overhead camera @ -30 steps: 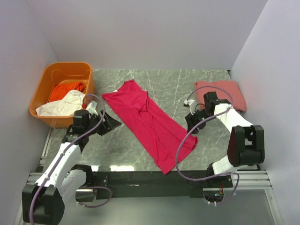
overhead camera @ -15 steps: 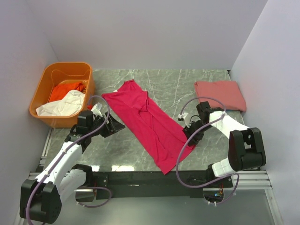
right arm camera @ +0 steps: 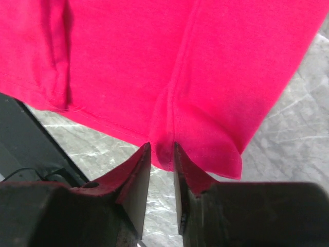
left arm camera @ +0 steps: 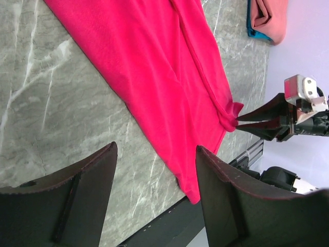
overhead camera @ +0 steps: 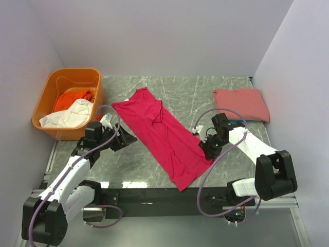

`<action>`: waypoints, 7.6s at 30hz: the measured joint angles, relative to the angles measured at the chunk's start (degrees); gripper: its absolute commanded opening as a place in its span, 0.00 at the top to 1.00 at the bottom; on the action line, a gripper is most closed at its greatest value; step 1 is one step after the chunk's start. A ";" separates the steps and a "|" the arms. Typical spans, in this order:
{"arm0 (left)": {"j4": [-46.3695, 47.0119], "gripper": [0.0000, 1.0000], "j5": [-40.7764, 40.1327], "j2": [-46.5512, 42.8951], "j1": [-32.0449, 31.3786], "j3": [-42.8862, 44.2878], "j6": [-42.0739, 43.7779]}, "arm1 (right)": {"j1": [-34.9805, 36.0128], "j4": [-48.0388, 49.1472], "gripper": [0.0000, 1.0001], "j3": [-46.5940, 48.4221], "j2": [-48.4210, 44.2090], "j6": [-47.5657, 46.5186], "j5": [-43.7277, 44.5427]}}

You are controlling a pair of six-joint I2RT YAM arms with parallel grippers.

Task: Fold and stack the t-shirts
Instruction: Fold the tshirt

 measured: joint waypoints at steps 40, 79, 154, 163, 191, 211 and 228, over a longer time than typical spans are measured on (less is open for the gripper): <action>0.00 0.32 1.55 -0.61 -0.11 0.00 0.15 | 6.01 3.34 0.93 -1.27 -3.63 3.72 6.29; 0.48 0.32 5.40 0.28 -2.25 0.02 1.20 | -6.05 0.35 0.51 5.99 2.69 4.68 -0.39; -19.91 0.60 -27.02 98.86 -8.85 108.26 -2.64 | -26.43 -8.35 1.00 2.86 17.40 -4.48 -1.20; -16.11 0.75 -23.28 103.95 -8.26 113.61 -9.49 | -26.45 -8.26 1.00 2.47 16.79 -4.42 -1.31; 0.55 0.30 -13.70 52.96 -0.61 77.20 2.97 | -10.69 -0.85 0.49 12.83 5.95 -1.11 -6.21; -6.08 0.02 -19.26 -9.77 2.97 12.07 12.87 | -3.69 25.53 0.44 58.77 53.53 63.36 -2.40; -5.16 0.03 -13.53 -6.78 2.97 10.27 12.90 | -2.80 27.80 0.50 71.97 66.10 80.54 -2.97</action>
